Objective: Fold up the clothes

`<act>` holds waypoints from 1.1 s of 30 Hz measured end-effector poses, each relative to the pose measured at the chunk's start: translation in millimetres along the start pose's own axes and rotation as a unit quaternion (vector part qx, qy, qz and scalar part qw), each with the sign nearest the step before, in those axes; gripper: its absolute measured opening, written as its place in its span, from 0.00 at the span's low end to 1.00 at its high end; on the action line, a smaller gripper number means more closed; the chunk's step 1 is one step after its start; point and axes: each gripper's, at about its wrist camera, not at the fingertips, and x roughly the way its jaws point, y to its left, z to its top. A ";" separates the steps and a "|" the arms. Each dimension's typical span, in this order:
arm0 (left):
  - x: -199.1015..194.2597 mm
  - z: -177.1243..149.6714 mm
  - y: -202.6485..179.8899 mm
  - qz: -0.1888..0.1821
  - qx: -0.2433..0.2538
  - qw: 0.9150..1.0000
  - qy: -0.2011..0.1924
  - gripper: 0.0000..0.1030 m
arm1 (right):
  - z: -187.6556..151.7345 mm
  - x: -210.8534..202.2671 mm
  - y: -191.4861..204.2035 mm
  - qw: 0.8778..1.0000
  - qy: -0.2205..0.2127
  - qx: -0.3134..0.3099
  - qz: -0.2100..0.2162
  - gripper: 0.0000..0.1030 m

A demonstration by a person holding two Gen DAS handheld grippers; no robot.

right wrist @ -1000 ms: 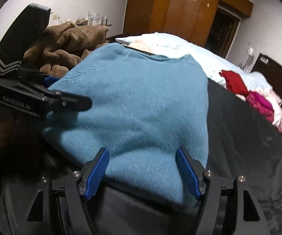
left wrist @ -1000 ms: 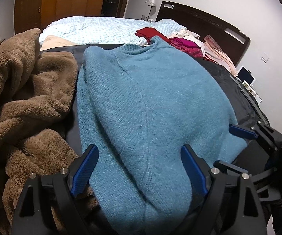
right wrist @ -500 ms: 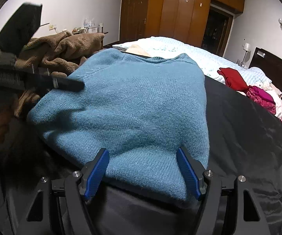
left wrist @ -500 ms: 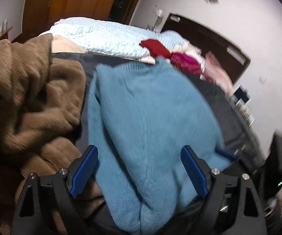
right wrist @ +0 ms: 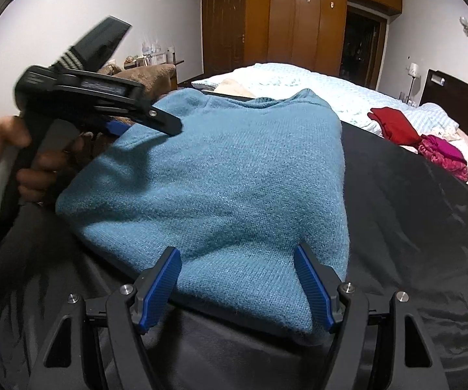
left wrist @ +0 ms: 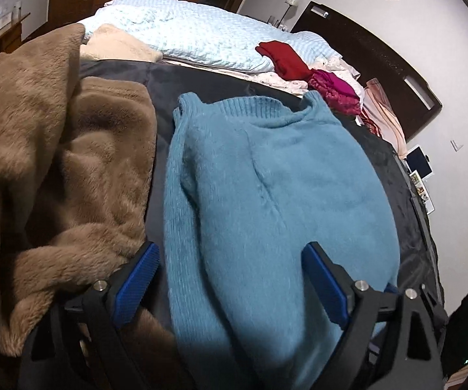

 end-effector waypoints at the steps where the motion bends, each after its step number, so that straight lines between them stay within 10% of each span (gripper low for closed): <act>1: 2.0 2.5 -0.1 -0.008 0.000 1.000 0.005 0.90 | 0.1 -0.1 0.2 1.000 0.000 0.000 0.001 0.73; 17: 33.8 -1.1 -2.2 -0.045 0.015 0.998 0.048 0.96 | 9.4 -19.7 -18.4 0.996 -0.034 0.059 0.053 0.80; 23: 32.0 -6.9 3.5 -0.063 0.017 0.997 0.038 0.96 | 37.5 -27.6 -83.3 0.978 -0.056 0.181 0.087 0.89; 33: 22.1 -6.7 5.6 -0.081 0.016 0.996 0.032 0.97 | 49.5 67.9 -142.6 0.928 0.037 0.309 0.203 0.89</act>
